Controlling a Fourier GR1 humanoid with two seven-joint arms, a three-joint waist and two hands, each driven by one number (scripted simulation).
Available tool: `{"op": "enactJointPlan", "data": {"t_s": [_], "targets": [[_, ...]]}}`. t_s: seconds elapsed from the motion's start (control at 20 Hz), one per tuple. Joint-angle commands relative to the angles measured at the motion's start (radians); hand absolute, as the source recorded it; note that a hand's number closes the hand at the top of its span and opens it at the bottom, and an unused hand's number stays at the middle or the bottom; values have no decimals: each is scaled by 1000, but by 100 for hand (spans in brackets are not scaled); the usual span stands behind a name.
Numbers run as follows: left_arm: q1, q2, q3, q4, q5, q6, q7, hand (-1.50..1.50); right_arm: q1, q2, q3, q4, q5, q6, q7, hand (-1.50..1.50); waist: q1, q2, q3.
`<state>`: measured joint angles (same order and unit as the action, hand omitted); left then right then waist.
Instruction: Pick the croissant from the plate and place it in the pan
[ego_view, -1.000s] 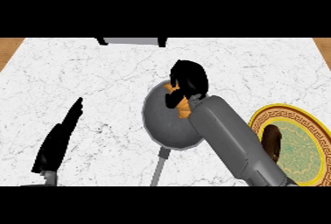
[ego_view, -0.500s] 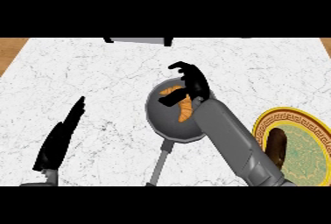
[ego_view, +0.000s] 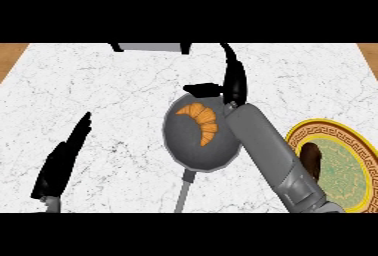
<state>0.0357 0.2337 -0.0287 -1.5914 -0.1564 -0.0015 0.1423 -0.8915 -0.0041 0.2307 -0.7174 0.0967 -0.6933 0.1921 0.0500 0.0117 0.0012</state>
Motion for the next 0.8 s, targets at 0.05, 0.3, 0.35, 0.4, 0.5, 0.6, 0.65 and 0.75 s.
{"op": "enactJointPlan", "data": {"t_s": [0.05,0.3,0.35,0.4,0.5,0.6,0.65,0.75], "targets": [[42,30,27,-58,17,-21,3,0,35,-44,-118,-8,-46,-78,-60,-150,-35,-11,0],[30,-38,18,44,-37,55,-47,0,212,-137,-134,-209,-79,3,-109,-150,-68,-17,-2],[7,-6,40,0,-9,19,6,0,267,-141,-147,-234,-93,23,-172,-150,-60,-15,-1],[112,-34,-14,-86,-38,36,1,0,283,-191,-170,-239,-102,48,-204,-150,-54,-16,0],[80,6,41,-87,1,6,41,0,379,-259,-171,-333,-121,125,-216,-150,-66,-19,0],[24,-5,37,-37,-9,6,23,0,429,-311,-194,-375,-136,174,-214,-150,-66,-15,-1],[97,-1,54,-43,10,0,-12,0,504,-317,-189,-466,-135,153,-215,-150,-70,-19,-1],[100,-17,29,-98,-12,6,16,0,541,-358,-201,-501,-127,185,-180,-150,-59,-16,-1]]}}
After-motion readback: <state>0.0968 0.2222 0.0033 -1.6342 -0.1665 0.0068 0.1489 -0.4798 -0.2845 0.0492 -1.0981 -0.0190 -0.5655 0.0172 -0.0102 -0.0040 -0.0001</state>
